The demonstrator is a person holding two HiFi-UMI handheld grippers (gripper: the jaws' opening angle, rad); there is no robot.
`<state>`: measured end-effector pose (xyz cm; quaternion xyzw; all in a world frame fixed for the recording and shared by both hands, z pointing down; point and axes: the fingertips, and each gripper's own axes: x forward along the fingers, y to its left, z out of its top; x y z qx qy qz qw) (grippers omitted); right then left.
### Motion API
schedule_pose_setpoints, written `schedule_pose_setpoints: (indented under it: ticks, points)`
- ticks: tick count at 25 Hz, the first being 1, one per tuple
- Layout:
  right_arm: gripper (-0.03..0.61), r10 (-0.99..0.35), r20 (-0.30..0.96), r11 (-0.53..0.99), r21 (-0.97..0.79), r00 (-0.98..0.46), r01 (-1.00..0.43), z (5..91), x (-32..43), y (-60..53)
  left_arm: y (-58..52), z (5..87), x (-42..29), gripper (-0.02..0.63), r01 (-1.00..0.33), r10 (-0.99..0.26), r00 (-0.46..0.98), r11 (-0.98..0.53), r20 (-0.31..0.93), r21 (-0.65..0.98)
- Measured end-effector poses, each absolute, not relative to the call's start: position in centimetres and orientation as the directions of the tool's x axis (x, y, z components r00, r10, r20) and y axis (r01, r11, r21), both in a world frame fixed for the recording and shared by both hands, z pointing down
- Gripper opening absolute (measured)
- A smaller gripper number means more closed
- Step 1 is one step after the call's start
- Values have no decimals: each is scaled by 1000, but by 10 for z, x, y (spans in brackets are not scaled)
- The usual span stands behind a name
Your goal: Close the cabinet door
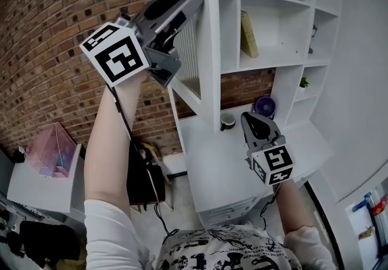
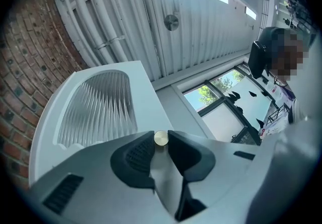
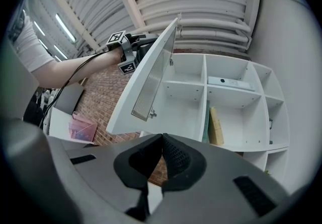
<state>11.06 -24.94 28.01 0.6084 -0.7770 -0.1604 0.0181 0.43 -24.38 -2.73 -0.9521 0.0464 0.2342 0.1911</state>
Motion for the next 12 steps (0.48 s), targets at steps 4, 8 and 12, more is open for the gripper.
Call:
schedule_pose_setpoints:
  ticks: [4,8,12]
  points:
    - [15,-937,-155,263,272,-312,-926,272,146,-273,-252,-30,32,94,-220,-14,888,-891,-460,-397]
    - [15,-918,-148,313,298,-367,-902,265,168,-284,-254,-27,55,94,-267,-53,889,-867,-455,-420]
    - [15,-898,-156,356,297,-412,-886,261,189,-301,-266,-27,79,94,-330,-116,882,-844,-457,-423]
